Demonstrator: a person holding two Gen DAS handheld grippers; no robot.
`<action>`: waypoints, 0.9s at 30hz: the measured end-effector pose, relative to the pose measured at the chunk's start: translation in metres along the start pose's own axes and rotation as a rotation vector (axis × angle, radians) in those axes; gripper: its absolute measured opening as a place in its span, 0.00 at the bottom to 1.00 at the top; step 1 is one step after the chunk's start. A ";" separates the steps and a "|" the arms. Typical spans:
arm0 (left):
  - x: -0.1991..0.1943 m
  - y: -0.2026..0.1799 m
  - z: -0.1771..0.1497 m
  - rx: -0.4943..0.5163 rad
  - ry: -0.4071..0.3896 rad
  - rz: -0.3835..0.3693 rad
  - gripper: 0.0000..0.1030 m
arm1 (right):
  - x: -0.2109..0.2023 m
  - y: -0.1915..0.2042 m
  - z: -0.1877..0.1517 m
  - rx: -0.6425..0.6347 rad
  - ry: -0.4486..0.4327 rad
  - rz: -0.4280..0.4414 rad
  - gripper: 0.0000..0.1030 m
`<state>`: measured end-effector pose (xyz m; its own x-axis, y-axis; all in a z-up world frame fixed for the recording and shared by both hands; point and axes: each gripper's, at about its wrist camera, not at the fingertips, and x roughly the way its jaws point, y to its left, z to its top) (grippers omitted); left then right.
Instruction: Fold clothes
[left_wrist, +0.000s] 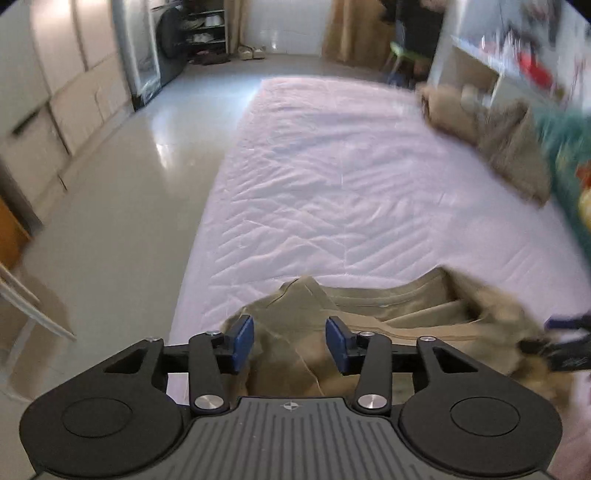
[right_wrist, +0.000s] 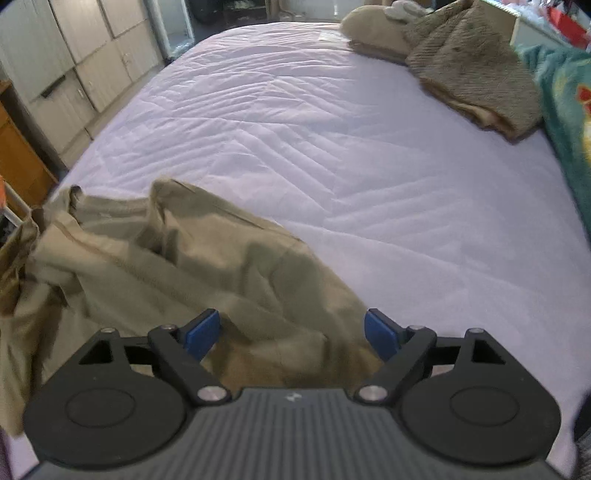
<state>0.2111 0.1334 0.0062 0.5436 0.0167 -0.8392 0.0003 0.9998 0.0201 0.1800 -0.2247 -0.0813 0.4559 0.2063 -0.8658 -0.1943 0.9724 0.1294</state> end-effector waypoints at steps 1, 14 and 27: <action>0.010 -0.006 -0.002 0.007 0.016 0.013 0.45 | 0.006 0.002 0.003 0.001 0.005 0.009 0.84; 0.078 -0.015 -0.027 -0.046 0.050 0.055 0.56 | 0.045 0.029 -0.001 -0.116 0.018 -0.035 0.98; 0.070 -0.039 -0.015 -0.029 -0.021 0.053 0.05 | 0.019 0.016 0.003 -0.027 -0.096 -0.021 0.08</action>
<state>0.2370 0.0953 -0.0616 0.5595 0.0700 -0.8259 -0.0534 0.9974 0.0483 0.1886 -0.2045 -0.0941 0.5415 0.1963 -0.8175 -0.2064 0.9736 0.0971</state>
